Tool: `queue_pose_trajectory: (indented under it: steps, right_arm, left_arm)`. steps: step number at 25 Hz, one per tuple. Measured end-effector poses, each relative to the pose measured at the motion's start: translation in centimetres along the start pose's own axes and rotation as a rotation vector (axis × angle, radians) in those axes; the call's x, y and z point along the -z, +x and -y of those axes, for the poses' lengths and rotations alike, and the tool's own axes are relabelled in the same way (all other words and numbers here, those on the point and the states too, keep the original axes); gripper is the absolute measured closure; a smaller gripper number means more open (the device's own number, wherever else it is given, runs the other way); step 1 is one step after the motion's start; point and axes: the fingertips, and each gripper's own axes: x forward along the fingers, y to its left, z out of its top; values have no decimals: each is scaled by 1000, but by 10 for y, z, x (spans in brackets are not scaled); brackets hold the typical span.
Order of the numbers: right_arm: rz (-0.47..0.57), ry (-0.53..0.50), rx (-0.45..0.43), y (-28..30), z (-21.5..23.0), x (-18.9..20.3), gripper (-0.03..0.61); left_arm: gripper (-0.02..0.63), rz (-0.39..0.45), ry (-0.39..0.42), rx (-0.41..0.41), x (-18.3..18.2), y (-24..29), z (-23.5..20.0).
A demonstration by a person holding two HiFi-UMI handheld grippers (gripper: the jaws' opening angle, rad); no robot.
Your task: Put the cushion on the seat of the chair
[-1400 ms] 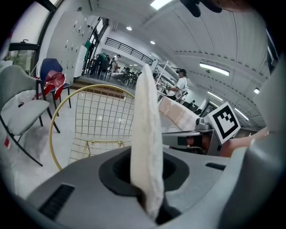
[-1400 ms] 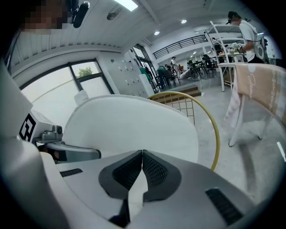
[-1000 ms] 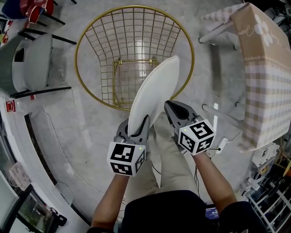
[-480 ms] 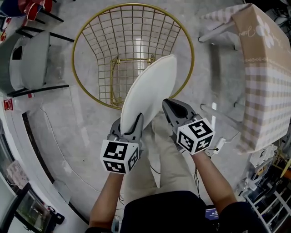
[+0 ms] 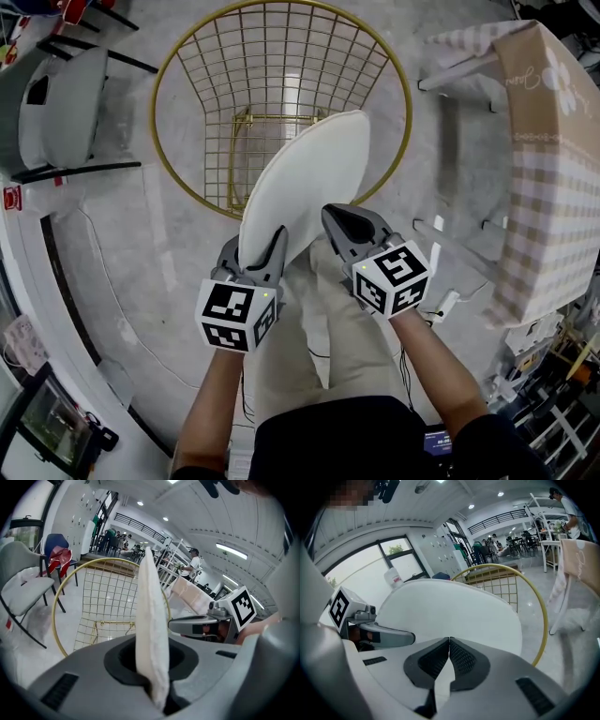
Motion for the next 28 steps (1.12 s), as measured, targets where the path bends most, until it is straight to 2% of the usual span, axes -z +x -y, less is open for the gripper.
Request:
queue_pose_trajectory:
  steps: [22,28]
  right_arm:
    - [-56,-95,-135,57,-23,-8,558]
    - [-60,-105,-152,67,-31,-9,558]
  left_arm:
    - [551,-11,12,-42,4,15,-42]
    - [551,-18,37,-50,6,15,-47]
